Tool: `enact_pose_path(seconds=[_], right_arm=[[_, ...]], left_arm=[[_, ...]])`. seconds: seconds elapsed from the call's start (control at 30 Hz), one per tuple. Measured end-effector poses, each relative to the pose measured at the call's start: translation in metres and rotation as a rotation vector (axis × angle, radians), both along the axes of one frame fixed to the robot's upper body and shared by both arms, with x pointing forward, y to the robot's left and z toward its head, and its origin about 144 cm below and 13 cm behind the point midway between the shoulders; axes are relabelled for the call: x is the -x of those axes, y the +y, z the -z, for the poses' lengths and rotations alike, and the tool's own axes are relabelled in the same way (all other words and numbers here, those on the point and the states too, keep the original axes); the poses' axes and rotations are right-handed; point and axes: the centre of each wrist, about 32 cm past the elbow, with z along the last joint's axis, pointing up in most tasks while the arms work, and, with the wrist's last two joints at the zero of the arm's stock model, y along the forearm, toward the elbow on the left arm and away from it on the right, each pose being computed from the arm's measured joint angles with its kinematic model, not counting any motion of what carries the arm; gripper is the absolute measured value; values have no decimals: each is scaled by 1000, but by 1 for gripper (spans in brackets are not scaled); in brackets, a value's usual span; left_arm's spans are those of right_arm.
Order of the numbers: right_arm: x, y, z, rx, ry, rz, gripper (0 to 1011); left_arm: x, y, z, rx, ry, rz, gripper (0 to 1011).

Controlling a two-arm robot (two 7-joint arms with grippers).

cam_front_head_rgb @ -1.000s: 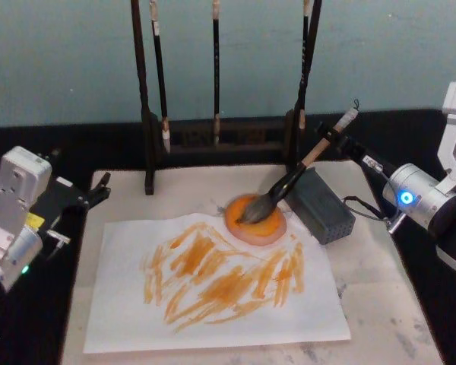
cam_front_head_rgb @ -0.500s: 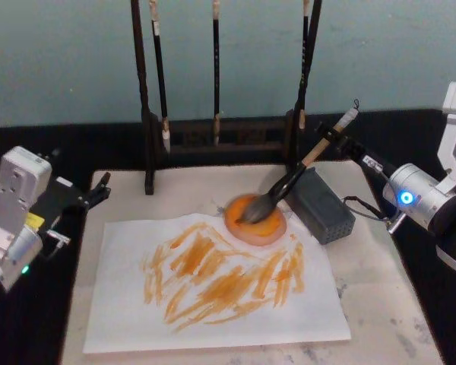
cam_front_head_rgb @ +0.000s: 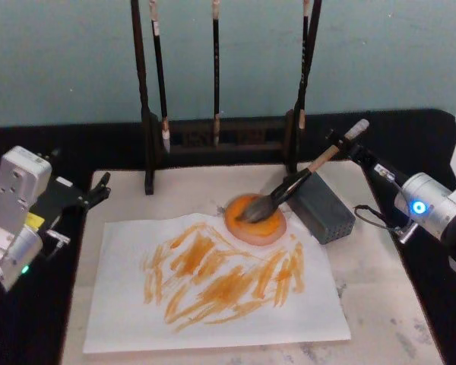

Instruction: Pick up the brush from the inkstone, write on the paper, then place the brush back to its original position.

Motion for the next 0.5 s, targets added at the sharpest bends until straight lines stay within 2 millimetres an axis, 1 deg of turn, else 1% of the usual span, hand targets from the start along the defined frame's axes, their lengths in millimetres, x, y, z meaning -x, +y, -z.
enact_pose_path(seconds=[0.23,0.5], right_arm=[[5,-4,2,3,9,13,1000],[7,-3,5,17,26,17,1000]], left_arm=[[0,0,0,0,0,0,1001],[0,0,0,0,0,0,1001]])
